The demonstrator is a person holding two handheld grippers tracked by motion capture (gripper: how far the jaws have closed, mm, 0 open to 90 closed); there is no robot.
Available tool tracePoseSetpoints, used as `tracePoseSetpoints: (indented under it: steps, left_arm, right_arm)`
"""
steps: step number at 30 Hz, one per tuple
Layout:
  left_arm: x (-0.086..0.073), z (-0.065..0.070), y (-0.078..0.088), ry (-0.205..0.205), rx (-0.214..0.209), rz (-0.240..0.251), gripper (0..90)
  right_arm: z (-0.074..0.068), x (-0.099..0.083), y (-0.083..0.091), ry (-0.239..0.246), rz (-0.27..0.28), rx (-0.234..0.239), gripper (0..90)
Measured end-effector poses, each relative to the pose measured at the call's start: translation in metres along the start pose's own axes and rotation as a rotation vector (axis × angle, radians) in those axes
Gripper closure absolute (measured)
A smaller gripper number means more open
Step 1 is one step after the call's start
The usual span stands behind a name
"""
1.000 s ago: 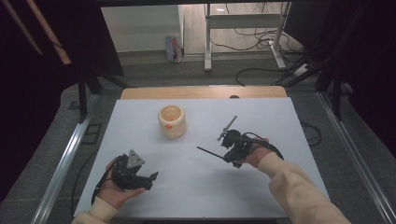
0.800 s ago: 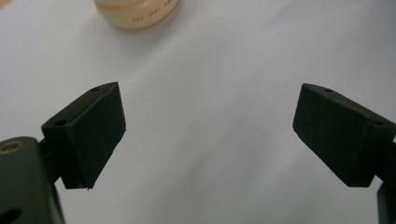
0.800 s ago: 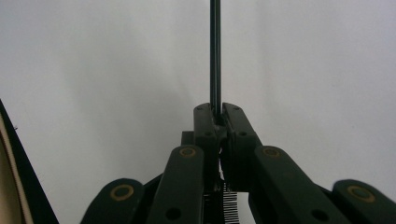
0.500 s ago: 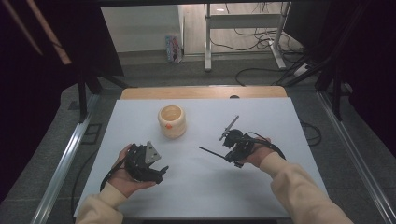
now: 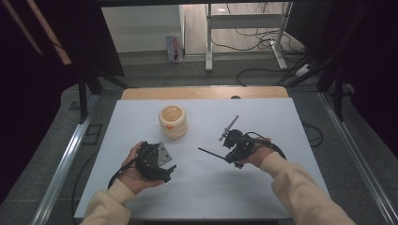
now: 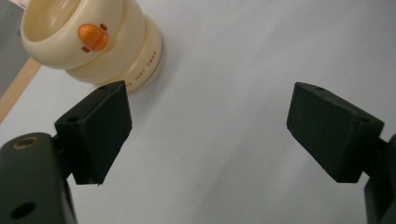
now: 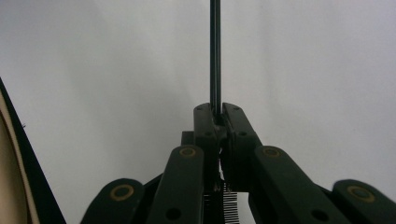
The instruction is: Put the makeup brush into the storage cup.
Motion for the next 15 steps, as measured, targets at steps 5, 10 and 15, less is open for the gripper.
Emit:
tracePoseSetpoints:
  steps: [5, 10, 15]
  left_arm:
    - [0.008, 0.003, -0.001, -0.022, -0.017, 0.017, 16.5]
    - [0.014, 0.004, -0.003, -0.035, -0.017, 0.025, 16.9]
    - [0.019, 0.005, -0.007, -0.047, -0.011, 0.030, 17.8]
  right_arm:
    - [-0.002, 0.001, 0.001, 0.010, 0.006, 0.012, 85.4]
    - [-0.003, 0.001, 0.002, 0.015, 0.005, 0.012, 85.4]
    - [-0.002, 0.002, 0.001, 0.019, 0.005, 0.009, 85.4]
Point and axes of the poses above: each handheld gripper's, and its own axes: y roughly backward along the jaws, x roughly out of its top, z roughly to its right, the point moved 10 cm from there along -y, roughly forward along the jaws, and after that the axes turned 5 degrees about y, right-handed, at the moved point
